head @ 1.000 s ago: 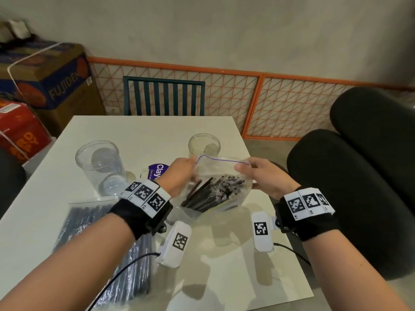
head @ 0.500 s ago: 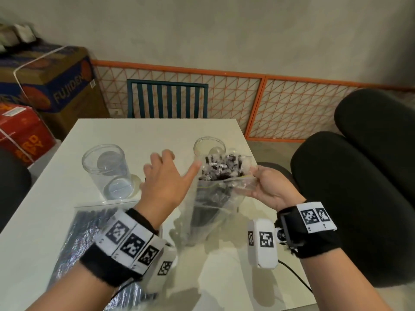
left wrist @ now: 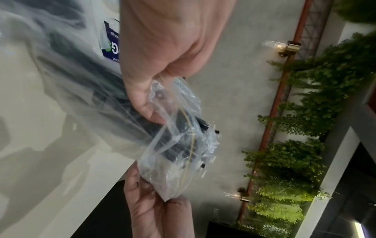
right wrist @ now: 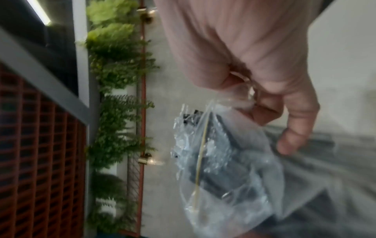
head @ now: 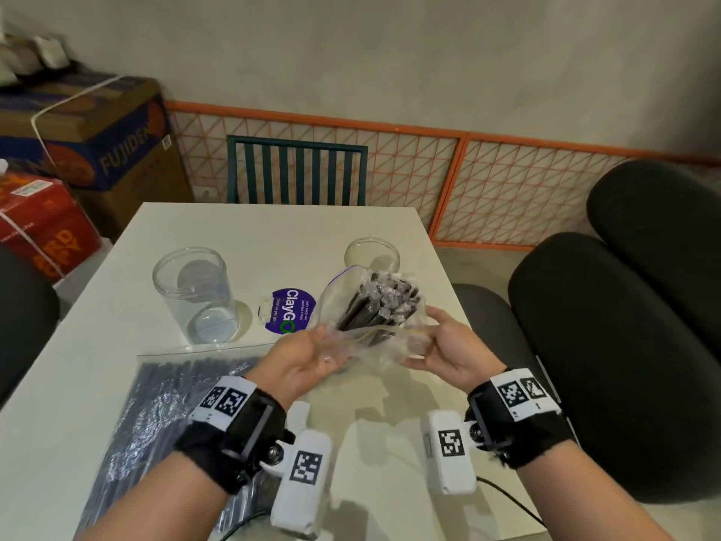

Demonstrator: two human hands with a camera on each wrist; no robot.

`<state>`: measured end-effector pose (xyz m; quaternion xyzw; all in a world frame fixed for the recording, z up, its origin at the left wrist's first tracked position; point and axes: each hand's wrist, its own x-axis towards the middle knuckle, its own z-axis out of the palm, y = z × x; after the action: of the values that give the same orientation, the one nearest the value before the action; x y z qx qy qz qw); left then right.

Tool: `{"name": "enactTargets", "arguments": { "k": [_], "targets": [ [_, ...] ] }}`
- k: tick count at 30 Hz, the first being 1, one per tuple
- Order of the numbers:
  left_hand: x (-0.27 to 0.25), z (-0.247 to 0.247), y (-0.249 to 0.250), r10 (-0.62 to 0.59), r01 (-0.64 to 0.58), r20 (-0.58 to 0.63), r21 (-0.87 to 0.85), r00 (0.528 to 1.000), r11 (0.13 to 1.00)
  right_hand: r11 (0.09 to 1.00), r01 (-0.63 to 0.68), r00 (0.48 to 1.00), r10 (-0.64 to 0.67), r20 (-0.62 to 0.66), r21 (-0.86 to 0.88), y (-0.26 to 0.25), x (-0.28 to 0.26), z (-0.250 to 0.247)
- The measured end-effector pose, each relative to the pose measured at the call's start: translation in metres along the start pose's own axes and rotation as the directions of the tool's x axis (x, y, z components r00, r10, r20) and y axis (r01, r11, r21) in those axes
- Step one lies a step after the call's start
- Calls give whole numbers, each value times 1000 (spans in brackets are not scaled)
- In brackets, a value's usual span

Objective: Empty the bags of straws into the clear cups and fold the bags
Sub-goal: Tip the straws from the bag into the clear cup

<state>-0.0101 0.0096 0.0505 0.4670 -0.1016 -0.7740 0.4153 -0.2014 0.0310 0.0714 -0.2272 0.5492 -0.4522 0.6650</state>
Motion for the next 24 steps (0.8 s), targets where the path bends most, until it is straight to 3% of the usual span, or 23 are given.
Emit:
{"name": "enactTargets", "arguments": {
  "k": [4,7,10,13,15,16,19,22,24],
  "targets": [
    [3,2,-6,27,-24,-32,86,999,996,939,101,990,-128,-61,-328,-12,-8,-6],
    [1,11,-11,18,-42,103,234,995,971,841,202,967,-251,-31,-502,-24,-14,-2],
    [8,18,-17,97,-150,160,356,982,922,853,238,962,-274,-10,-465,-31,-14,1],
    [11,19,-14,160,-164,52,525,986,835,985,132,991,-127,50,-113,-34,-10,-3],
    [16,16,-11,109,-97,0,462,994,882,990,16,999,-21,29,142,-32,-7,-6],
    [19,14,-9,83,-62,-36,396,996,916,984,-11,1000,12,-4,177,-30,-6,-5],
    [21,13,-7,84,-50,-107,291,991,955,996,-46,996,51,-75,75,-20,-7,-3],
    [19,13,-6,99,-65,-96,305,990,950,984,10,993,-30,-111,-176,-14,-7,-2],
    [15,13,-5,58,-41,-48,308,997,951,971,61,986,-95,-137,-231,-13,-2,-7]
  ]
}}
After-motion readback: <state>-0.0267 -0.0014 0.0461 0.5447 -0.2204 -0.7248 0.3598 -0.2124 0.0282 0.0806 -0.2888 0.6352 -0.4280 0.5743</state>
